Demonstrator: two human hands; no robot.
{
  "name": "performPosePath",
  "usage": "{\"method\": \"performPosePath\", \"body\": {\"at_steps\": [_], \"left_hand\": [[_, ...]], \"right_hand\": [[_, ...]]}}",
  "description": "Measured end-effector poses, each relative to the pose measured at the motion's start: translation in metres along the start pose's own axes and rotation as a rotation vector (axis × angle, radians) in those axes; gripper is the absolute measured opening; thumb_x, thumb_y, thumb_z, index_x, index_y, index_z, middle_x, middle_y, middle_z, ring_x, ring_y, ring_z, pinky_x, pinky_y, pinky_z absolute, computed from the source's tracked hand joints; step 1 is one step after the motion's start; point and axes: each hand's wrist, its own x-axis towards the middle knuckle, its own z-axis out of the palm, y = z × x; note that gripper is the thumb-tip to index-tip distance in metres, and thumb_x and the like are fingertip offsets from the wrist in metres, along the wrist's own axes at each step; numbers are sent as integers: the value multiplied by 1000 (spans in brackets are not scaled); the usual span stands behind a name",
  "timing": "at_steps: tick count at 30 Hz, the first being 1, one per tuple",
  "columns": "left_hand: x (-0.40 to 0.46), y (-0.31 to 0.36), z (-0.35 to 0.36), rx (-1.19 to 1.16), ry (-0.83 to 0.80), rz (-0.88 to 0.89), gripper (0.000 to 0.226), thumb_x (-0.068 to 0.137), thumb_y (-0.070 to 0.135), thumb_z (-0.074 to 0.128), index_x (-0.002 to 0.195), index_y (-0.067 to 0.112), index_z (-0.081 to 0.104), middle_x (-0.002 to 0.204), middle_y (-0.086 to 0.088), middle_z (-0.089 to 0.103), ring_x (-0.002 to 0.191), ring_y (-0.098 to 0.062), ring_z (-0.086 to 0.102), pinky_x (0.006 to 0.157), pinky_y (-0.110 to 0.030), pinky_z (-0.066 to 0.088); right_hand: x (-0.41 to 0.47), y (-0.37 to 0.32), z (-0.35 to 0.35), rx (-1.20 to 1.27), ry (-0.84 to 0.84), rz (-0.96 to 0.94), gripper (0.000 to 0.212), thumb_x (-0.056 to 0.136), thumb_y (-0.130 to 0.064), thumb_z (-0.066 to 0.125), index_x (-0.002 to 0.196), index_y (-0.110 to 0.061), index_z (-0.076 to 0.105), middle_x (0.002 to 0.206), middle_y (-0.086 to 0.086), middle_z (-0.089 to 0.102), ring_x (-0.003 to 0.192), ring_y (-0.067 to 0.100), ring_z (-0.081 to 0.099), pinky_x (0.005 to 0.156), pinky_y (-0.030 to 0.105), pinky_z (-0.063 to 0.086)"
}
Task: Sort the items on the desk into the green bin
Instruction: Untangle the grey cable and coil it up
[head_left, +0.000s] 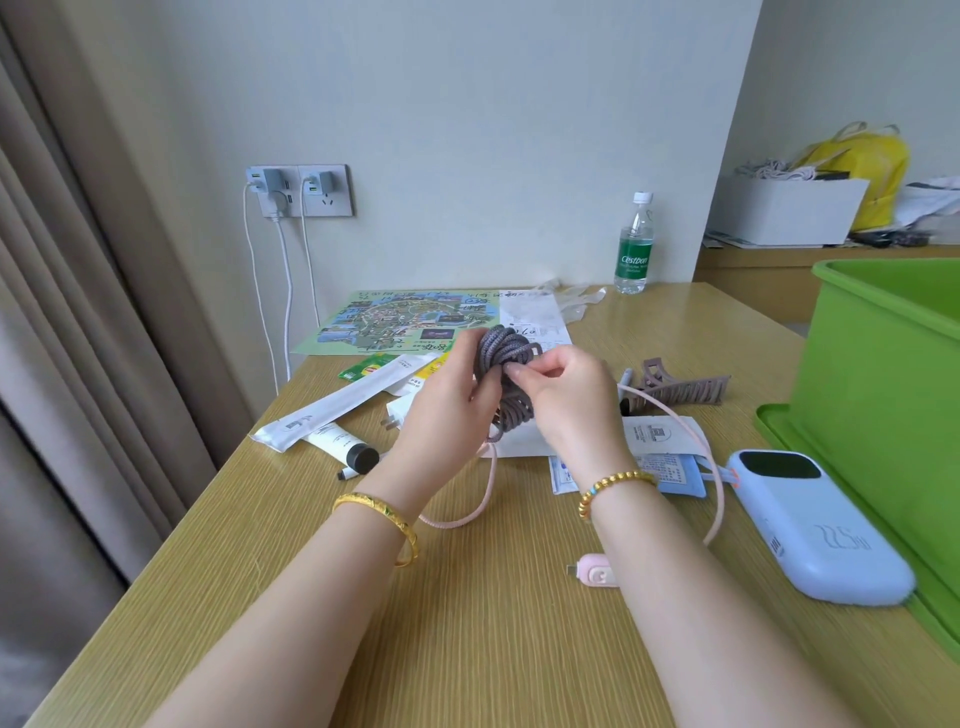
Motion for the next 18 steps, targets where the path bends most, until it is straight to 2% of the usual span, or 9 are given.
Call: {"method": "performPosePath", "body": {"at_steps": [3,6,8,10,12,15,18], "left_hand": [[-1,1,-1,-64,-37,-1,21,94,14,43,110,27,44,81,10,58,74,-25,64,68,-32,49],[-2,1,-3,-105,-87,-30,23,93,12,44,104,32,42,80,15,56,75,-23,65,63,-17,47],[-2,0,-2,-121,-97,-70,21,93,13,44,105,29,39,82,11,58,77,-24,66,64,-19,48],[-3,1,0,-158,-88,-141,22,92,15,47,106,23,34,90,4,60,77,-23,65,65,-24,48],[-2,3,3,-213,-96,-188,27,90,18,55,106,19,34,100,0,58,75,-12,64,65,-23,50],[-2,4,5,-212,-128,-178,30,85,25,65,103,16,43,90,9,57,71,3,60,66,-17,50],[-6,5,6,-107,-187,-73,45,78,32,71,113,15,48,92,14,57,80,1,58,72,-11,44]], "right_hand": [[1,0,-1,75,7,53,38,78,-23,72,97,-18,40,79,-7,48,71,12,52,61,24,40],[3,-1,-3,33,-118,46,43,83,-17,66,122,-19,47,103,1,50,92,17,53,77,24,42],[1,-4,-3,71,-222,17,27,87,-11,59,113,-19,60,97,0,59,91,17,58,78,24,46],[0,-3,-4,98,-246,14,20,87,-7,56,101,-18,65,85,-3,63,84,15,60,77,27,48],[4,0,-6,80,-205,58,19,87,-5,52,97,-15,64,86,1,65,80,14,60,74,29,49],[11,5,-8,209,-92,230,15,87,-6,48,96,-8,59,90,12,64,75,20,58,70,34,52],[13,6,-9,402,-36,342,11,87,-4,46,93,-7,56,83,13,60,67,21,57,51,25,50]]}}
